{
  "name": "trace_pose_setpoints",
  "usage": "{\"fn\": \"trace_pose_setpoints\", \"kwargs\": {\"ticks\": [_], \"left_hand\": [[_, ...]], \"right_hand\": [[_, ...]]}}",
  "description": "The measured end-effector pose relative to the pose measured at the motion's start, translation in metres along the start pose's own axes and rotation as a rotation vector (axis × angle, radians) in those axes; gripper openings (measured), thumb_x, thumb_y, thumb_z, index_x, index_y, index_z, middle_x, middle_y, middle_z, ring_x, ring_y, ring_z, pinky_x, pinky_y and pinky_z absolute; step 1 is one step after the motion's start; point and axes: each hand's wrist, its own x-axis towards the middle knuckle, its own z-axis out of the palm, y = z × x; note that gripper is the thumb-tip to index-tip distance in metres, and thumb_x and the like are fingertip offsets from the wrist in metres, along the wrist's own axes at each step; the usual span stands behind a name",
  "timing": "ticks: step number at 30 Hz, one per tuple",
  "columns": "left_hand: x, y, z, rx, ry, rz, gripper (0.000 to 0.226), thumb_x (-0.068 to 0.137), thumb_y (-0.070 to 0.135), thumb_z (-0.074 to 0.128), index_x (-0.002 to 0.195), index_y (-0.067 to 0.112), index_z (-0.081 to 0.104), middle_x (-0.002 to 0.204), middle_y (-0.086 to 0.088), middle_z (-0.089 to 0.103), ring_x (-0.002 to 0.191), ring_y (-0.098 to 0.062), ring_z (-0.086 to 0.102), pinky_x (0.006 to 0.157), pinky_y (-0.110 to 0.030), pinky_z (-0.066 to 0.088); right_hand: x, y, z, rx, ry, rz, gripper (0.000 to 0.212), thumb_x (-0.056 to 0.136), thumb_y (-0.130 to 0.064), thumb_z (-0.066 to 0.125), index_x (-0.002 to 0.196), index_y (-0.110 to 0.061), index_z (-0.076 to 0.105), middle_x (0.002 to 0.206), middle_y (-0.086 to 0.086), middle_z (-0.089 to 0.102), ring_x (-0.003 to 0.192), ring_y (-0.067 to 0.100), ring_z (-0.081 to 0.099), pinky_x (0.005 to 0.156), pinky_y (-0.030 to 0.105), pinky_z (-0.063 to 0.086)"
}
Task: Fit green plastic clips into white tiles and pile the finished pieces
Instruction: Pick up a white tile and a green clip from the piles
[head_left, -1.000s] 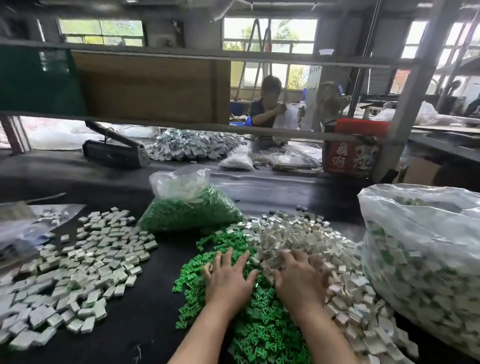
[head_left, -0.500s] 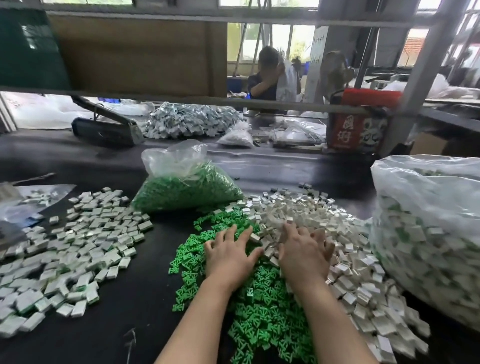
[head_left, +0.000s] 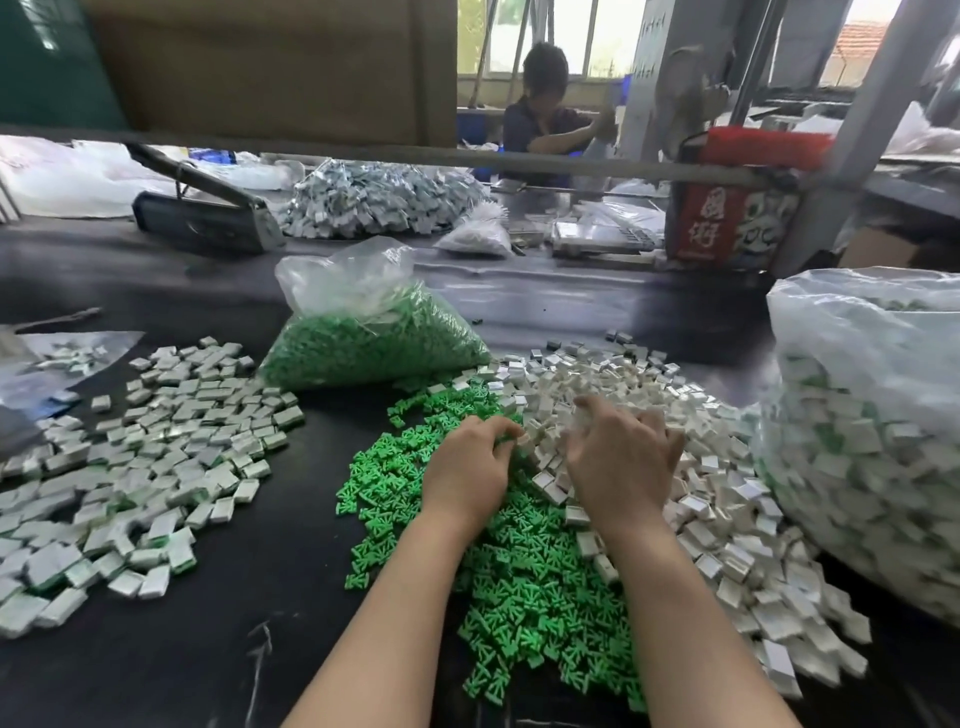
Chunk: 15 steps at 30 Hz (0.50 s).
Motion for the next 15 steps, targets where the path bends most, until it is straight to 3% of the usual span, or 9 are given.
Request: {"fn": "trace_pose_setpoints", "kwargs": {"ticks": [2,4,8,12,15], "left_hand": [[0.000,0.004,-0.002,-0.043,-0.045,-0.006,0.023,0.100,0.032,0.053,0.119,0.034,0.065,0.115,0.006,0.060,0.104,-0.014,0.056,0.085,-0.032,0.046],[0.000,0.008,-0.003,-0.001,-0.067,0.004,0.027,0.098,0.040,0.053,0.124,0.038,0.062,0.129,0.010,0.056,0.121,-0.014,0.047,0.106,-0.045,0.032],[0.004,0.015,-0.002,0.105,-0.070,0.024,0.039,0.097,0.045,0.053,0.136,0.042,0.051,0.147,0.007,0.043,0.135,-0.018,0.034,0.111,-0.049,0.021],[0.002,0.008,0.006,0.234,-0.185,-0.047,0.052,0.097,0.047,0.051,0.146,0.046,0.033,0.156,0.000,0.031,0.143,-0.025,0.026,0.116,-0.054,0.015],[0.003,0.006,0.007,0.175,-0.102,-0.028,0.046,0.097,0.044,0.052,0.143,0.040,0.043,0.149,0.001,0.041,0.136,-0.021,0.035,0.112,-0.048,0.023]], "right_hand": [[0.002,-0.002,-0.005,-0.019,0.010,-0.006,0.027,0.093,-0.032,0.061,0.120,-0.031,0.063,0.087,-0.008,0.072,0.098,0.021,0.055,0.077,0.033,0.025],[0.004,-0.003,-0.007,-0.019,0.029,0.000,0.028,0.091,-0.032,0.063,0.119,-0.034,0.064,0.088,-0.008,0.073,0.097,0.021,0.055,0.075,0.032,0.024],[0.004,-0.002,-0.007,0.007,0.029,0.009,0.026,0.095,-0.033,0.056,0.119,-0.041,0.065,0.096,-0.008,0.073,0.097,0.022,0.055,0.077,0.035,0.028],[0.003,0.000,-0.004,0.012,0.027,0.010,0.028,0.099,-0.033,0.049,0.121,-0.042,0.064,0.088,-0.009,0.072,0.090,0.019,0.050,0.078,0.036,0.028],[0.003,0.000,-0.003,0.049,0.025,-0.004,0.028,0.099,-0.034,0.050,0.122,-0.042,0.063,0.092,-0.009,0.073,0.091,0.019,0.051,0.078,0.035,0.027]]}}
